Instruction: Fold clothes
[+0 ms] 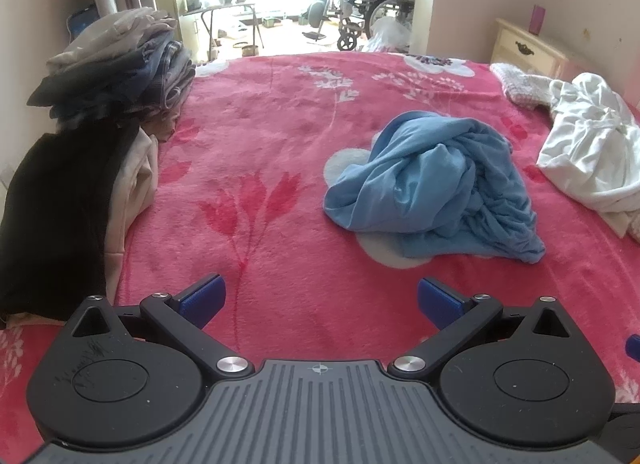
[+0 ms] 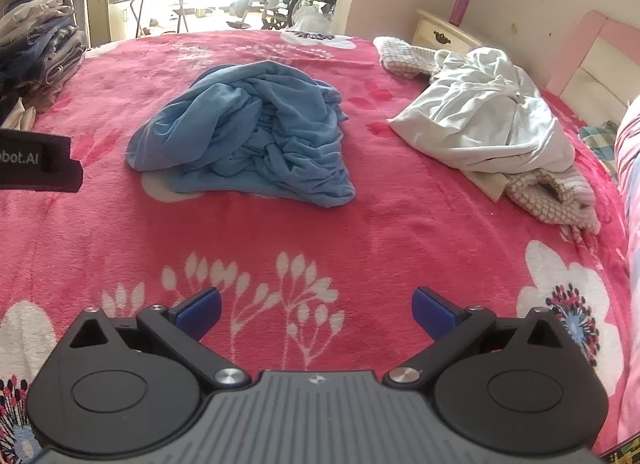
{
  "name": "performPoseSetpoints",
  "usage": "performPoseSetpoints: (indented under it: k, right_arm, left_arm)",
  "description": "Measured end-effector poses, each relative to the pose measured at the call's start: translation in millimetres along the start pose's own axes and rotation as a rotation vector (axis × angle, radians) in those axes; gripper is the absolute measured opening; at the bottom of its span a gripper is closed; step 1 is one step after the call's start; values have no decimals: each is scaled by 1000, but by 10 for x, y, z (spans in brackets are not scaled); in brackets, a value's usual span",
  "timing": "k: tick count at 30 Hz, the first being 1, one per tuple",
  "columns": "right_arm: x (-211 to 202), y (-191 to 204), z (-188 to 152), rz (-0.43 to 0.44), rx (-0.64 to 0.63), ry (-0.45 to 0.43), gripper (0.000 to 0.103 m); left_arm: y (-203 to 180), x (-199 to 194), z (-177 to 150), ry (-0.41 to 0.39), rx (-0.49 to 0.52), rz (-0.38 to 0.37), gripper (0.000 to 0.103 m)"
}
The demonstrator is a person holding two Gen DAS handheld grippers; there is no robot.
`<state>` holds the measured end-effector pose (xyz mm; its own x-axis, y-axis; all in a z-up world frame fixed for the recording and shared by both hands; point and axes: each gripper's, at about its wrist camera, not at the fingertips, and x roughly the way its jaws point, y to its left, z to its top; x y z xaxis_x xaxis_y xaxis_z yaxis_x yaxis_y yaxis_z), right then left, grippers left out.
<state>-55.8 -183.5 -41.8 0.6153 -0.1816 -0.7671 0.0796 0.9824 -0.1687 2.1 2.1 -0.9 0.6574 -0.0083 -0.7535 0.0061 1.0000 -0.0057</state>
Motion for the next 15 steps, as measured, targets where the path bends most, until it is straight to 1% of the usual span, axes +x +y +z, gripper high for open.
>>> performPoseSetpoints:
  k: [5, 9, 15]
  right_arm:
    - [6, 41, 0, 9, 9, 3, 103]
    - [-4, 30, 3, 27, 22, 6, 103]
    - [-21, 31, 12, 43, 19, 4, 103]
  left_arm:
    - [44, 43, 20, 16, 15, 10, 103]
    - [1, -14, -44, -21, 30, 30, 103]
    - [35, -19, -46, -25, 12, 24, 103]
